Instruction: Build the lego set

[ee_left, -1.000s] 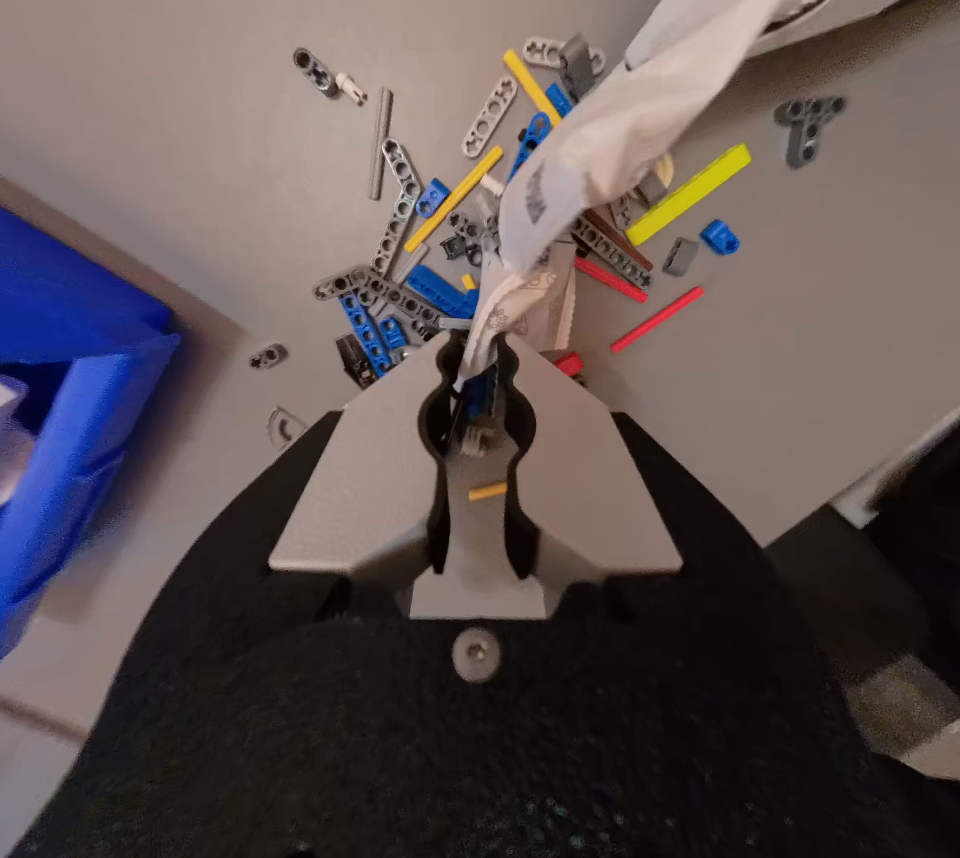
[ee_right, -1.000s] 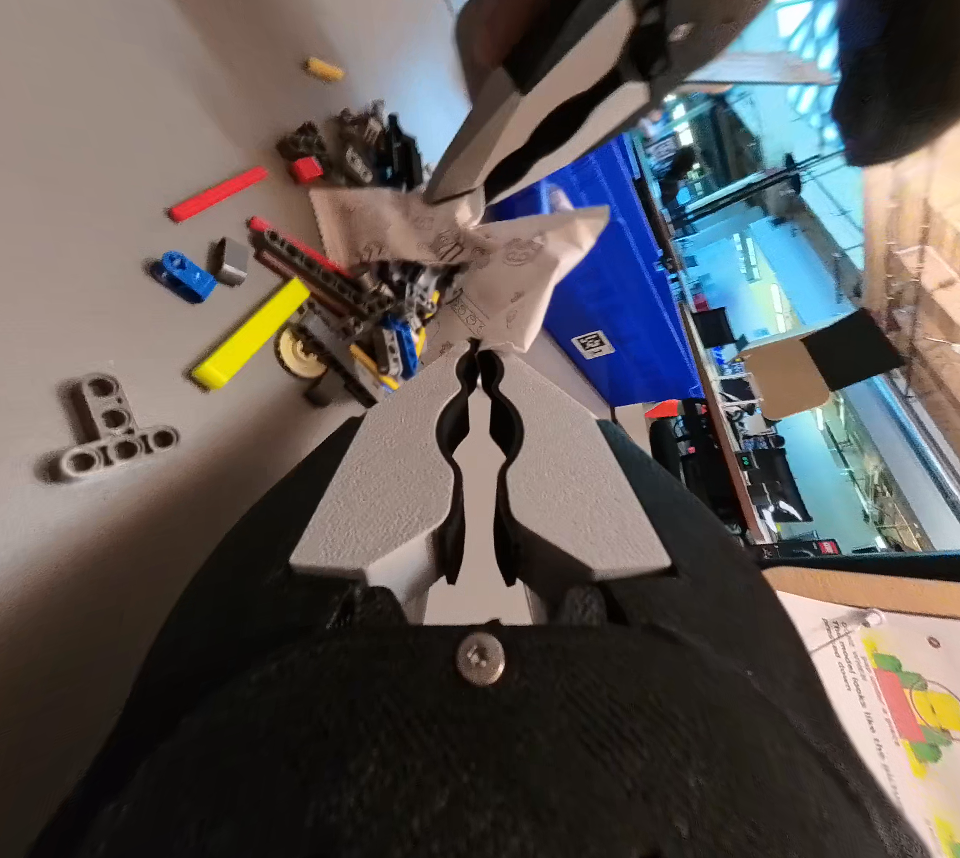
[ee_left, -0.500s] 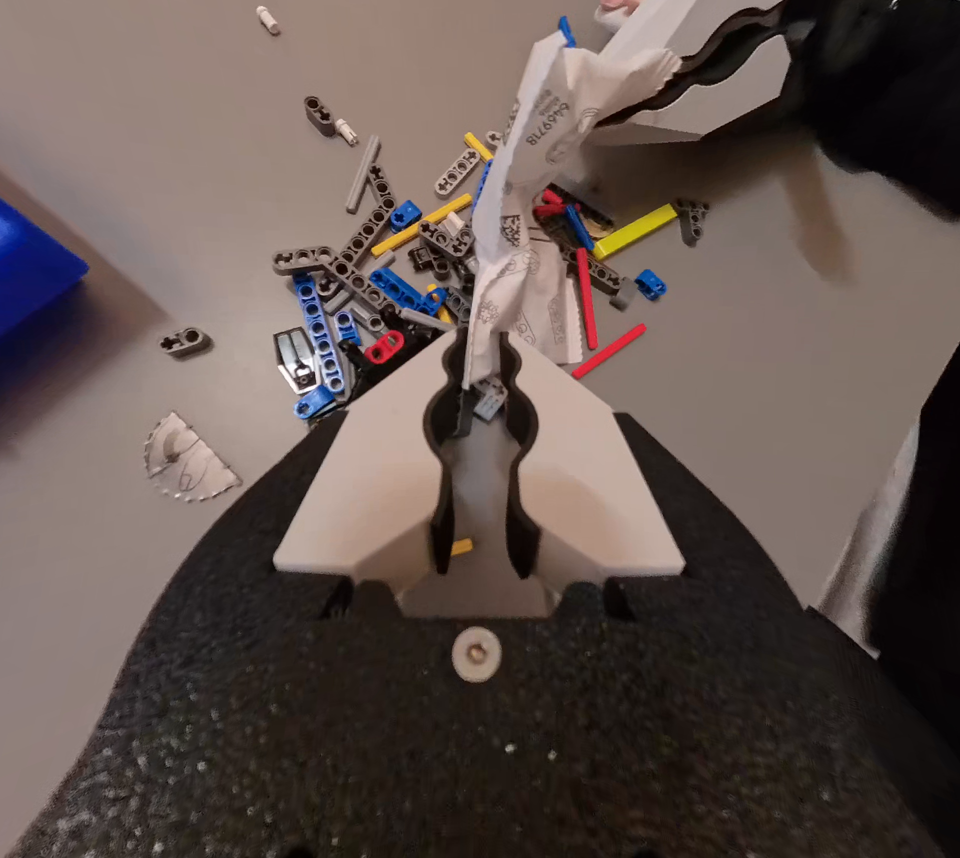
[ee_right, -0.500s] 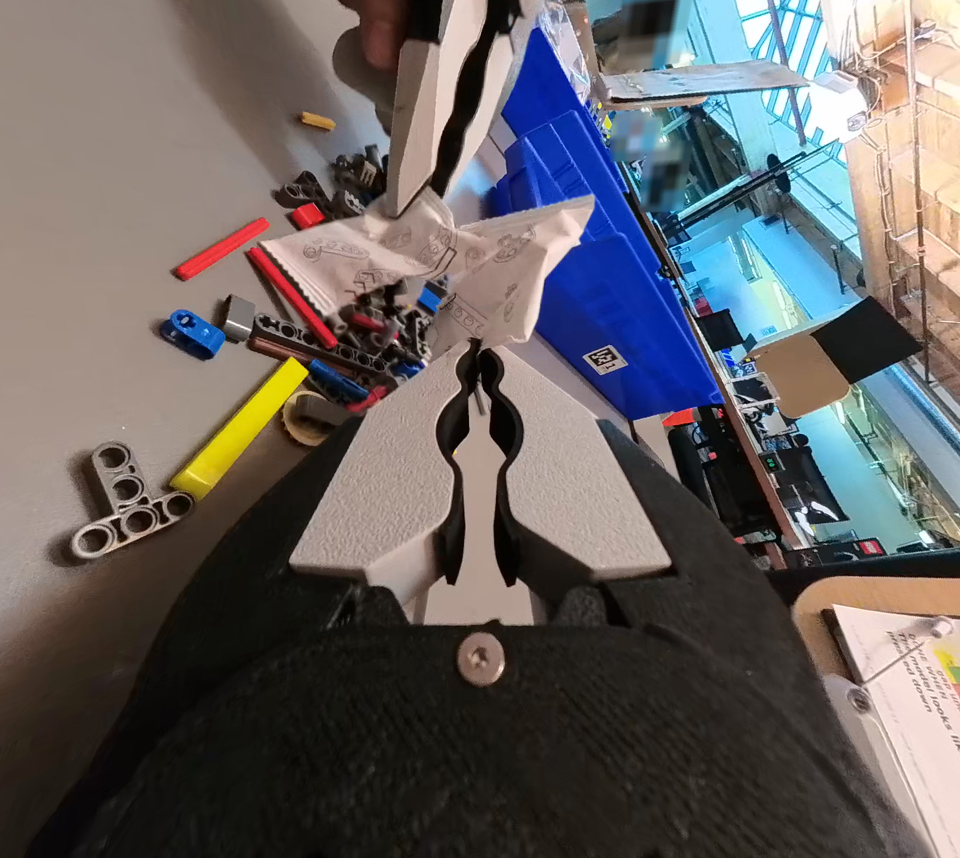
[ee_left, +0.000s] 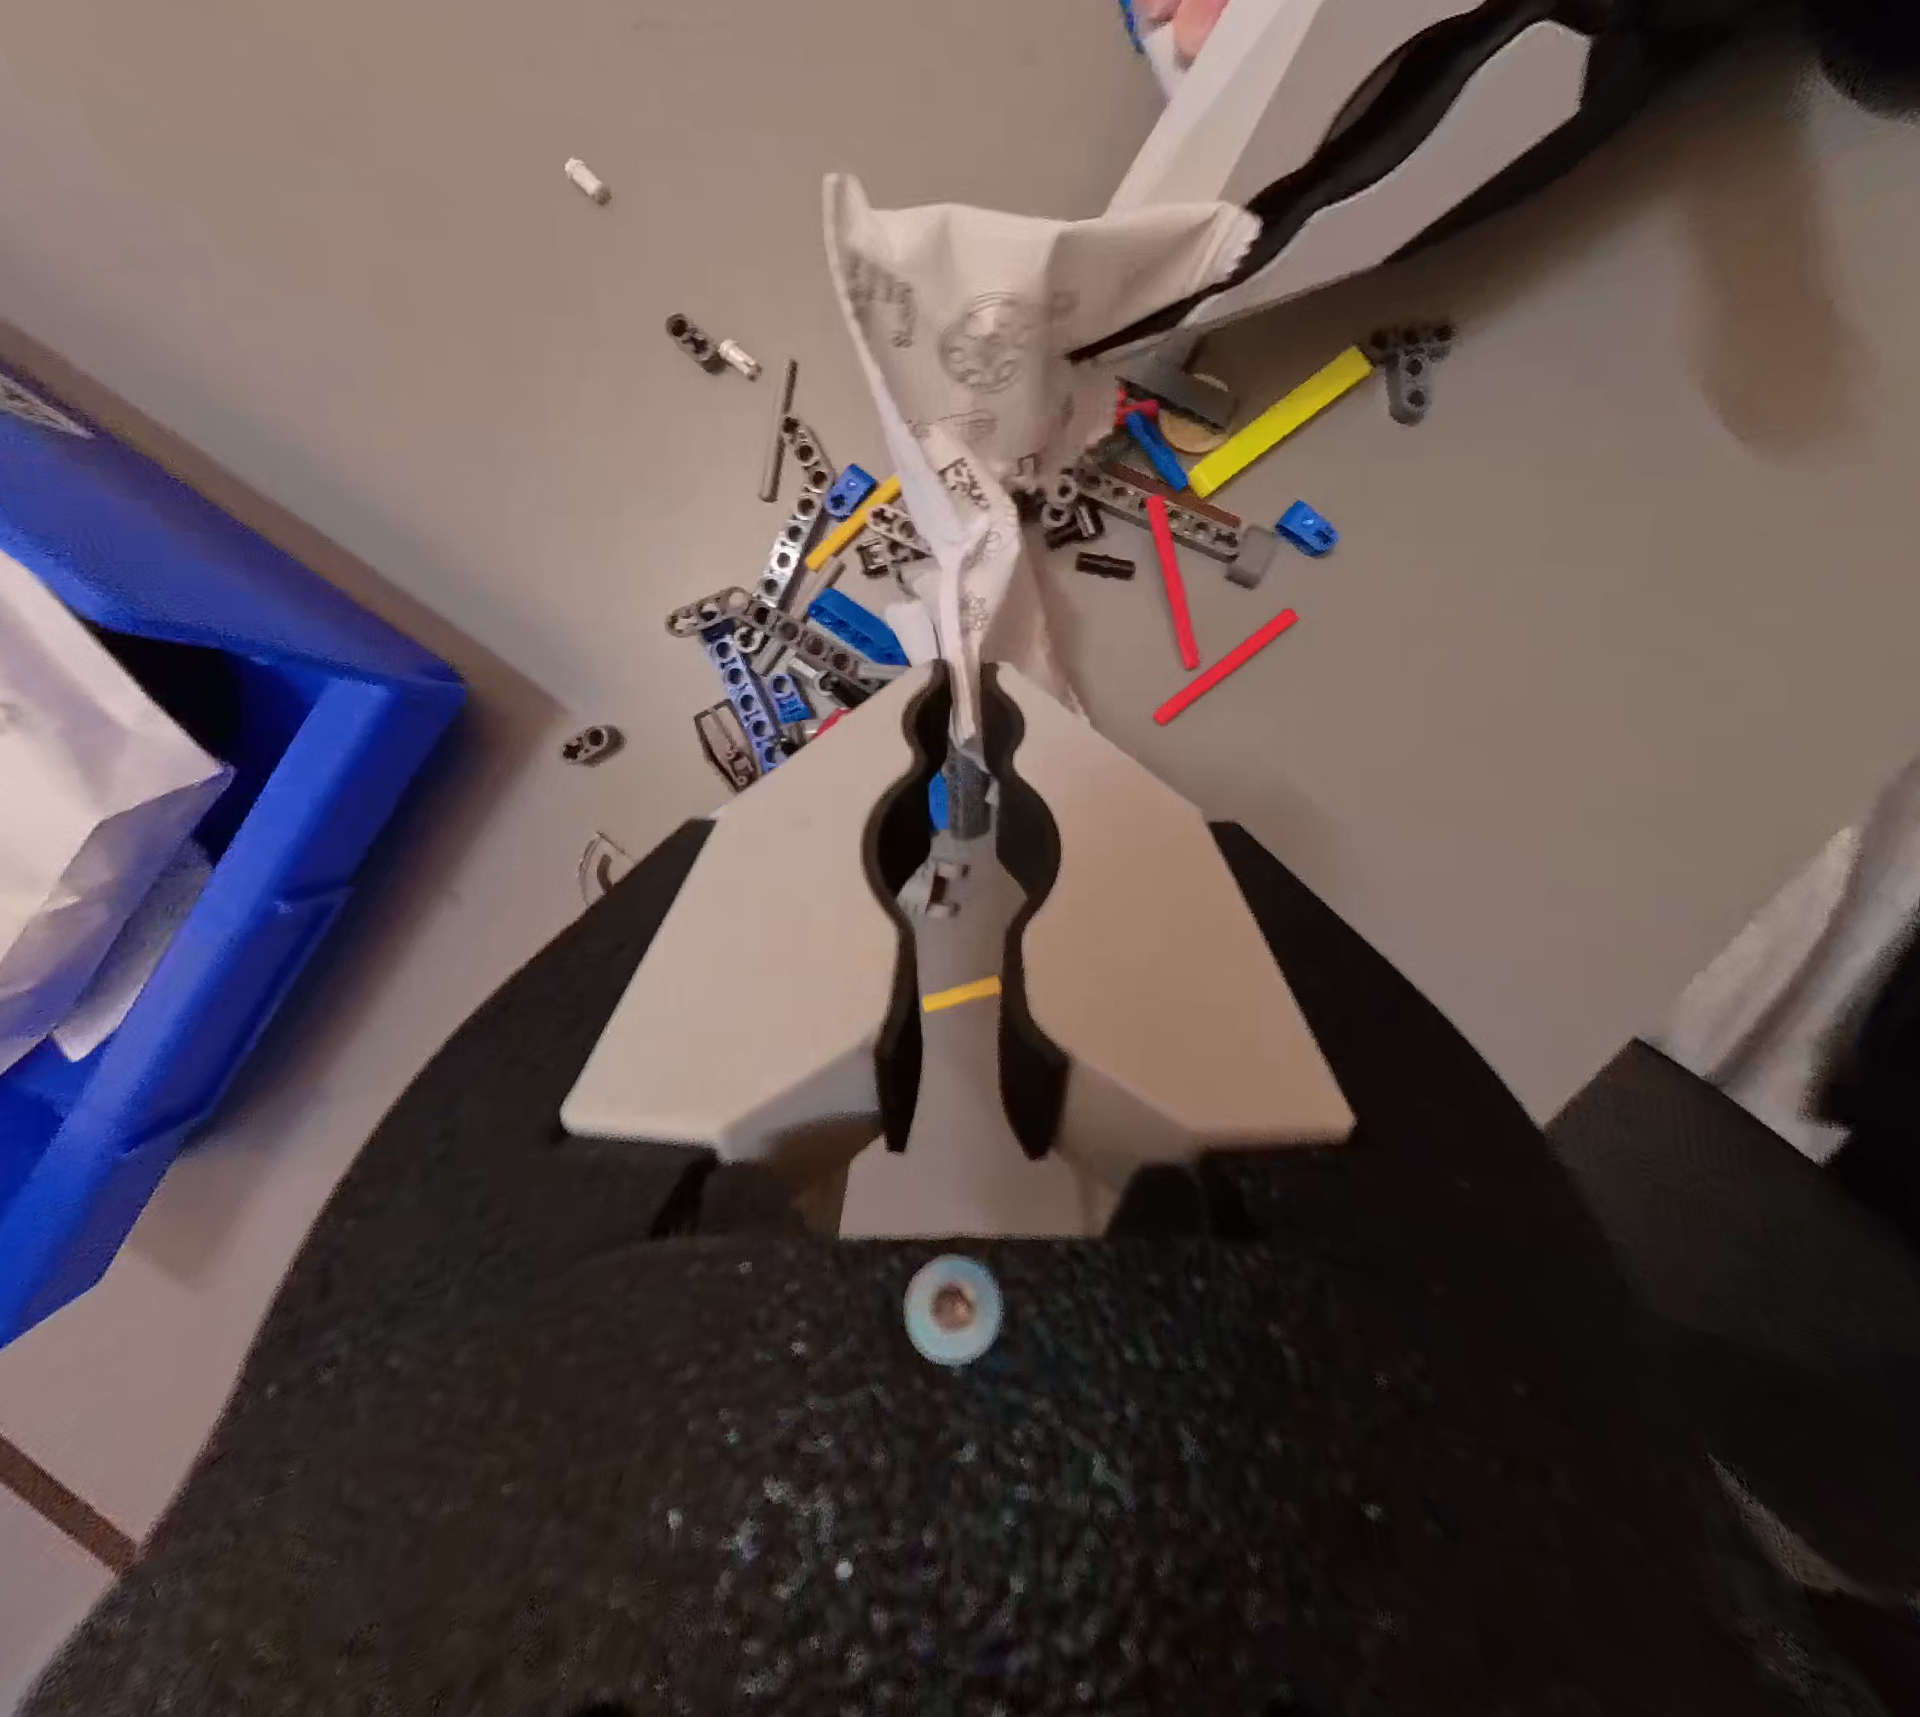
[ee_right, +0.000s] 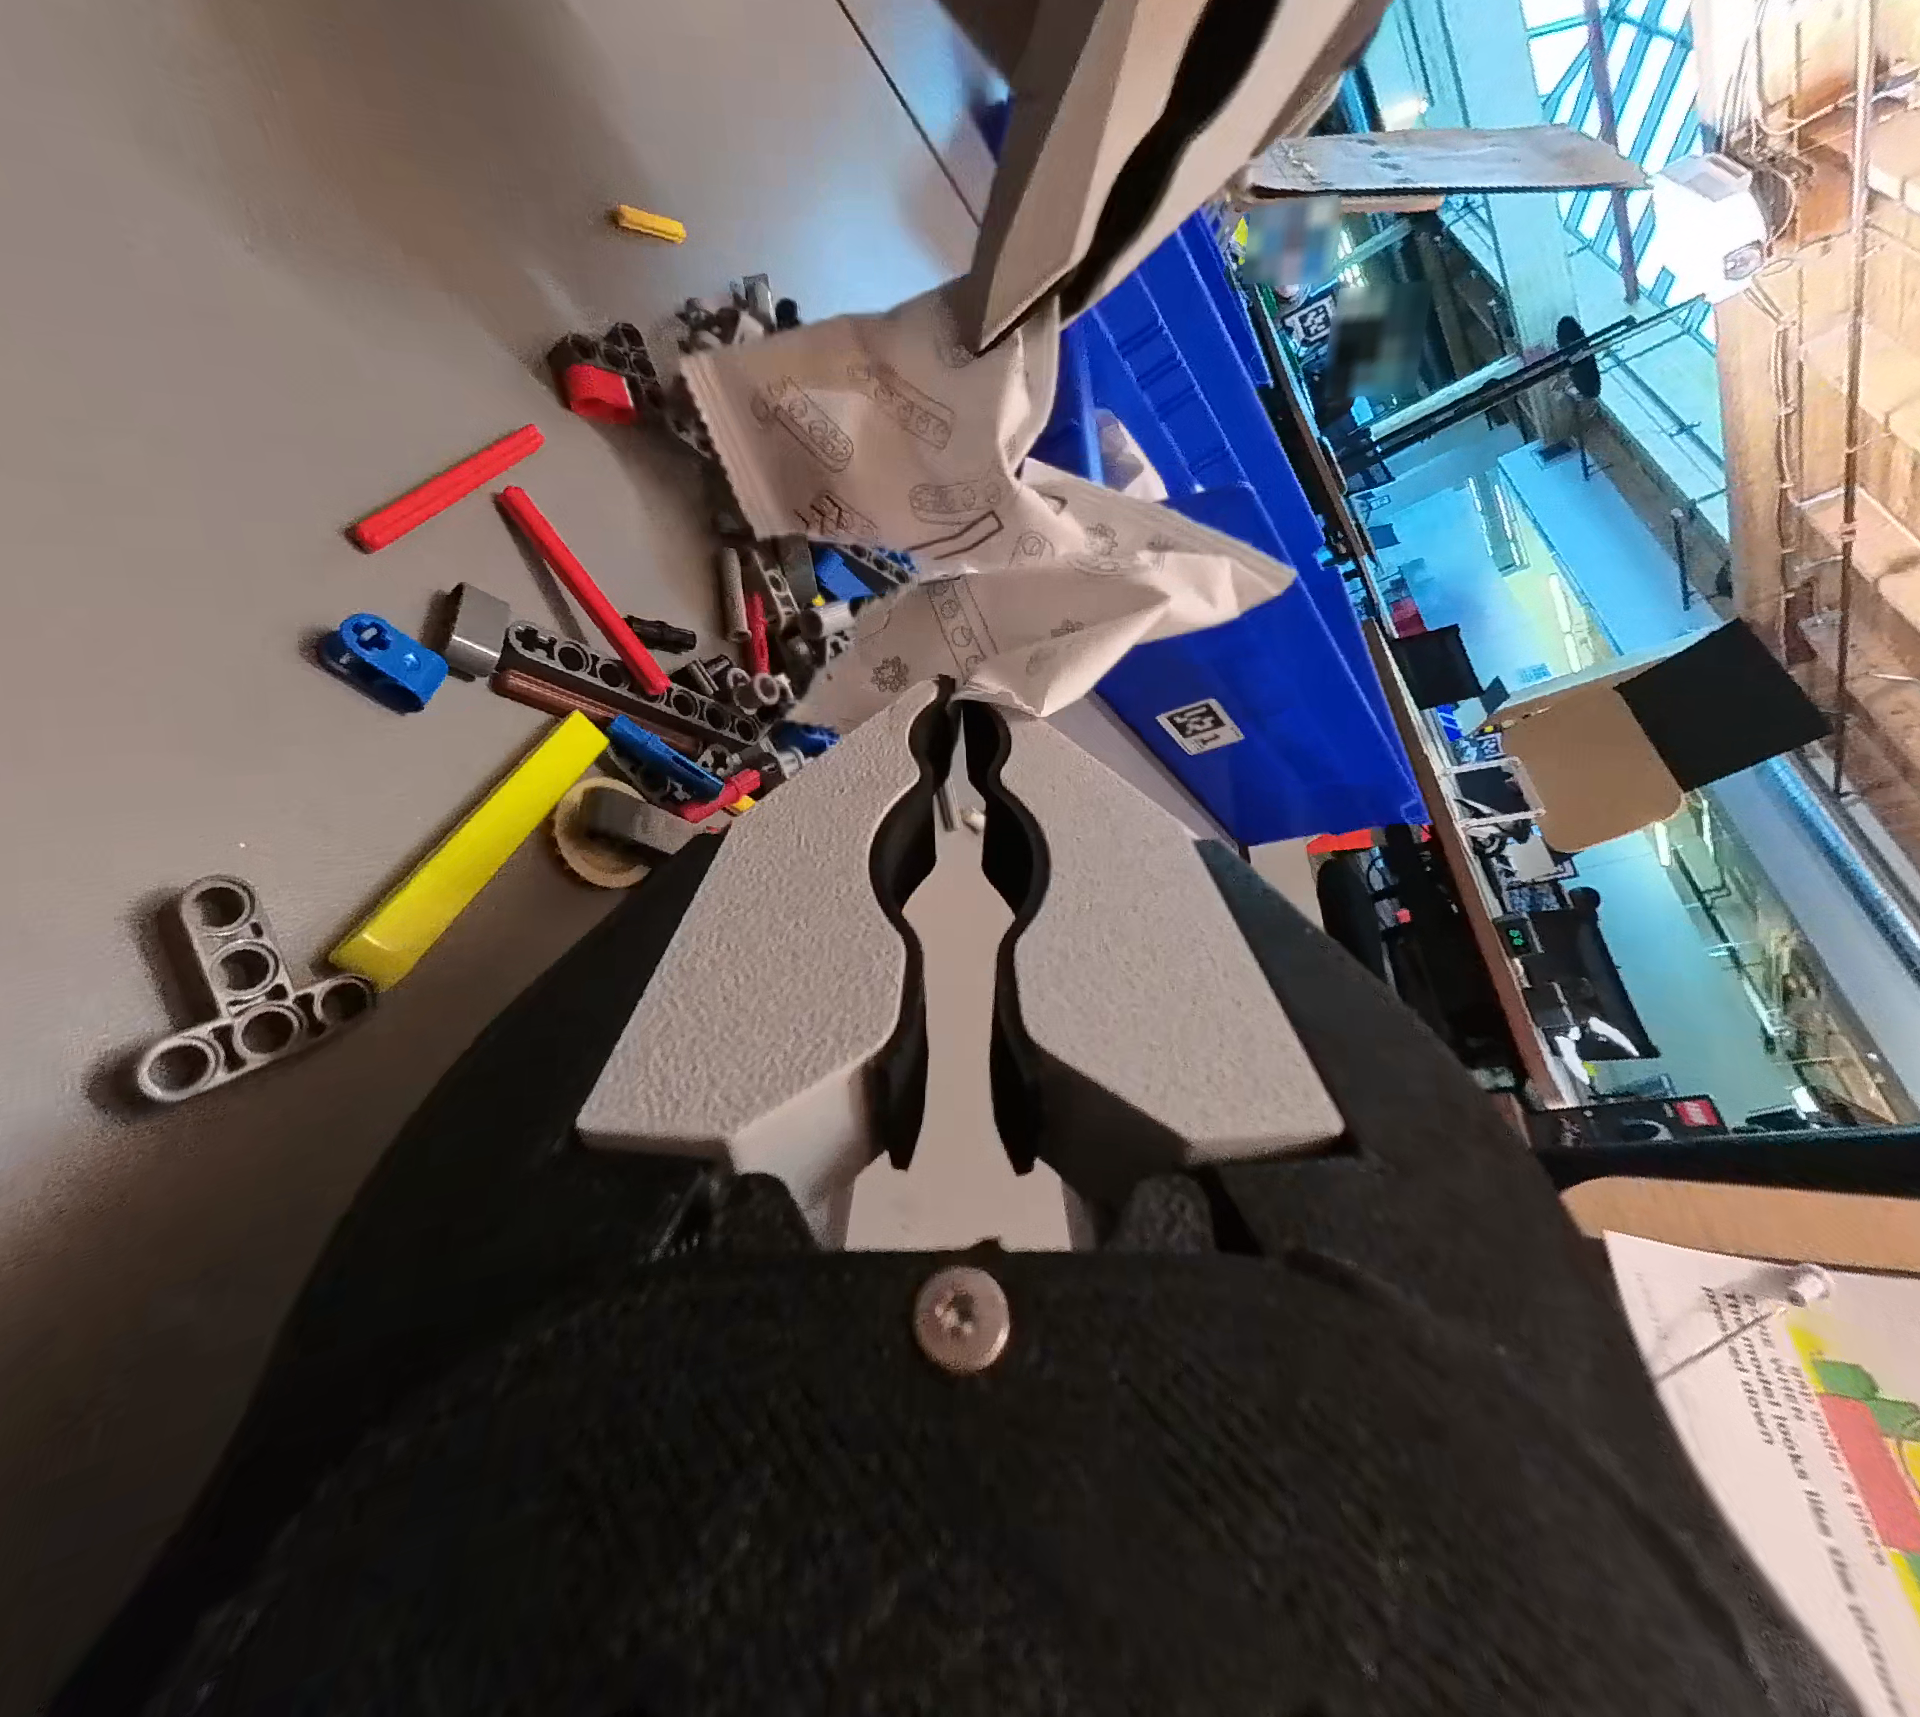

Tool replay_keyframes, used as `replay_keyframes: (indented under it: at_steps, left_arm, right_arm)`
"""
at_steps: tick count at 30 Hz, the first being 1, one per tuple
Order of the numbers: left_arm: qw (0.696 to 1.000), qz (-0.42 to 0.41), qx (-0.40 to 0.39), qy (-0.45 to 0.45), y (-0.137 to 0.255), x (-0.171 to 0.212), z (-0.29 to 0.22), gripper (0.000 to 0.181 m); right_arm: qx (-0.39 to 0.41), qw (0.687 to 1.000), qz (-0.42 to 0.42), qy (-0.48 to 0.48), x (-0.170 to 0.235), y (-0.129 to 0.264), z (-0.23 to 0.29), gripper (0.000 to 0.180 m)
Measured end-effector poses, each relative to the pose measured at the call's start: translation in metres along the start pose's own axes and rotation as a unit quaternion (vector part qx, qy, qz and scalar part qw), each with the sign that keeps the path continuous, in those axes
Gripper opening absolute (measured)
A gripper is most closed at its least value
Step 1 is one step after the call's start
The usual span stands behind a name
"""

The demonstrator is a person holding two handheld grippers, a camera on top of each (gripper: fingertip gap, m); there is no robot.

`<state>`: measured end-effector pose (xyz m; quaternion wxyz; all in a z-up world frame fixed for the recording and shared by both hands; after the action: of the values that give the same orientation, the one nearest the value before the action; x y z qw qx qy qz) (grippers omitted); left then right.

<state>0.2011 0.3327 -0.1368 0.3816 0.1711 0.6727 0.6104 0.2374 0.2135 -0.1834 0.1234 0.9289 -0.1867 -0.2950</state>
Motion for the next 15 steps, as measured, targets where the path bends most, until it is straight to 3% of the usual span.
replay_keyframes:
  at_steps: [1,7,15]
  left_arm:
    - [1.000,0.012,0.001,-0.005,0.001,-0.001,-0.002,0.003]
    - [0.999,0.048,-0.006,0.000,-0.001,0.000,-0.001,0.002]
    - [0.999,0.027,0.000,0.035,-0.007,0.008,0.006,0.004]
  right_arm:
    - [-0.002,1.000,0.006,0.007,0.002,-0.001,0.002,0.000]
    - [0.011,1.000,0.014,0.018,0.004,-0.002,0.002,0.000]
    - [0.022,1.000,0.011,0.010,0.004,-0.003,0.000,0.000]
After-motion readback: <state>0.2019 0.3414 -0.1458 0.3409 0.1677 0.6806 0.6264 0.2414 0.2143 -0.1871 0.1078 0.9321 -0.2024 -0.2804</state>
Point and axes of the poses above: each gripper's, where its closed fingertips meet, y back along the fingers, x out of its underside, z = x × y across the jaws, the point moved 5 cm from there along y, back along the fingers, and after that the axes turned 11 degrees about z, right-handed, at the moved point
